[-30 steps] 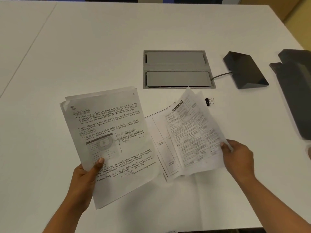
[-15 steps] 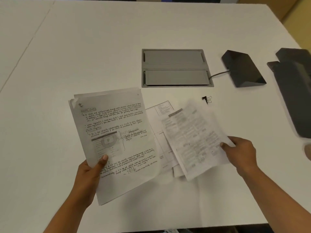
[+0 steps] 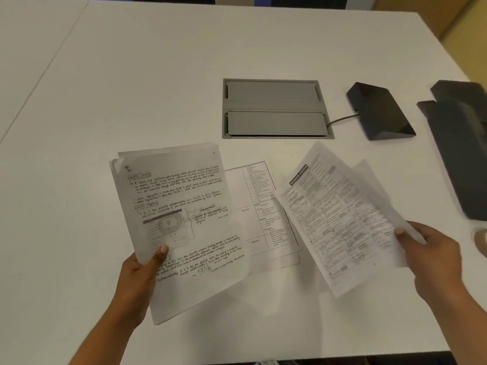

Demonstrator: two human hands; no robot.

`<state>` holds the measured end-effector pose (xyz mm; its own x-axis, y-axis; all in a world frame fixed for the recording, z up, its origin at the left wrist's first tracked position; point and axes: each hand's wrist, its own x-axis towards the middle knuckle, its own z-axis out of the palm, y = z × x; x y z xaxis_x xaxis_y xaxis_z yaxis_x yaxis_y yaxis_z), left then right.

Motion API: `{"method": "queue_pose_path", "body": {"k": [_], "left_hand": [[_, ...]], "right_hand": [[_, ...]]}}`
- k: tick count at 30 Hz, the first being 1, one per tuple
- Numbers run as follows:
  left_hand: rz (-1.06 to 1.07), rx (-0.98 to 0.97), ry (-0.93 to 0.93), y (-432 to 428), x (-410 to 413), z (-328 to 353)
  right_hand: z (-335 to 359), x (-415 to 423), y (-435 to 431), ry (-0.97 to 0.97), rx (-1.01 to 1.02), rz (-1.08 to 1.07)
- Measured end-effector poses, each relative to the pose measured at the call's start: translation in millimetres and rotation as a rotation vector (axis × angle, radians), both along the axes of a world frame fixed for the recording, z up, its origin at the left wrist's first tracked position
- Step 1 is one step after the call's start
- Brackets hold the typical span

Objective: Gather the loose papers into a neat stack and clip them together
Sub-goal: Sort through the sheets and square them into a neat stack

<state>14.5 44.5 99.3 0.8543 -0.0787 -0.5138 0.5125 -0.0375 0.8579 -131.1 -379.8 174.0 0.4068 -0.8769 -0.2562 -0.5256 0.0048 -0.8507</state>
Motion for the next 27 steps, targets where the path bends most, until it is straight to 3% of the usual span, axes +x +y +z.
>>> {"method": "queue_pose_path", "body": {"k": [10, 16, 18, 20, 22, 23, 25, 27], "left_hand": [[-0.023, -0.048, 0.074, -24, -3, -5], [-0.065, -0.086, 0.14, -57, -10, -4], [-0.083, -0.094, 0.172, -68, -15, -4], [-0.104, -0.102, 0.2, -76, -20, -2], [-0.125, -0.112, 0.214, -82, -24, 1], [-0.138, -0.118, 0.215, -84, -26, 3], [-0.164, -0.139, 0.205, -88, -28, 10], [-0.179, -0.158, 0.189, -90, -27, 17]], "right_hand": [[54, 11, 13, -0.387, 0.389, 0.088], [84, 35, 41, -0.594, 0.771, 0.151], [94, 37, 49, -0.672, 1.013, 0.163], [94, 40, 57, -0.632, 1.237, 0.216], [84, 40, 57, -0.581, 1.074, 0.218], [82, 42, 53, -0.626, 1.17, 0.208], [70, 40, 58, -0.665, 1.132, 0.182], [59, 39, 66, -0.542, 0.836, 0.146]]}}
